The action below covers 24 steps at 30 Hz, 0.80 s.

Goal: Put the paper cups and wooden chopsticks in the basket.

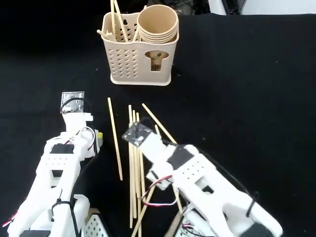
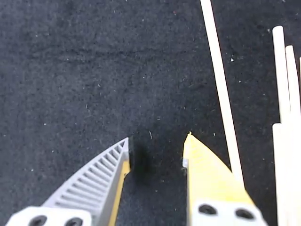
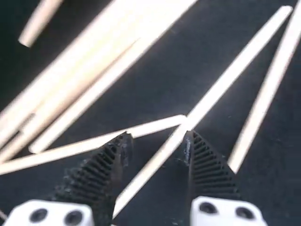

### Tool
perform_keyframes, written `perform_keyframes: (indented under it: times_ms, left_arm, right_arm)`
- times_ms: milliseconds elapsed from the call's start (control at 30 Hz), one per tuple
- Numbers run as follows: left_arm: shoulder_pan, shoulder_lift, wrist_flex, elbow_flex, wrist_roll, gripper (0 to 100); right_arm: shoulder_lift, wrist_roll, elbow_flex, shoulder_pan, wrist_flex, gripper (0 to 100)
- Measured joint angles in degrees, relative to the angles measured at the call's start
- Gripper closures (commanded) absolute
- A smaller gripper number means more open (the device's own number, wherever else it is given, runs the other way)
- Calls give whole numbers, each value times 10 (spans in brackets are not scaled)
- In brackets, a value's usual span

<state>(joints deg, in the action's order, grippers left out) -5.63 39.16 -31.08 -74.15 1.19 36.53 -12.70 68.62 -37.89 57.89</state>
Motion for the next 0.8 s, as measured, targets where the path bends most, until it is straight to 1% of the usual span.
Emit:
perform_keyframes:
  times_ms: [133,233,367,533,700,800]
  left_arm:
    - [0,0,0,0,0,802]
    - [0,0,0,0,0,802]
    - [0,0,0,0,0,802]
    - [0,0,0,0,0,802]
    - [0,0,0,0,0,802]
    - [0,0,0,0,0,802]
  right_arm:
    - [-38,36,-25,-57,13,815]
    - [-59,58,-32,-76,13,814]
    - [-90,79,-47,-72,13,811]
    - [-136,83,-76,-35,13,811]
    - [-185,90,-108,-32,13,811]
    - [-215,112,-133,-32,14,814]
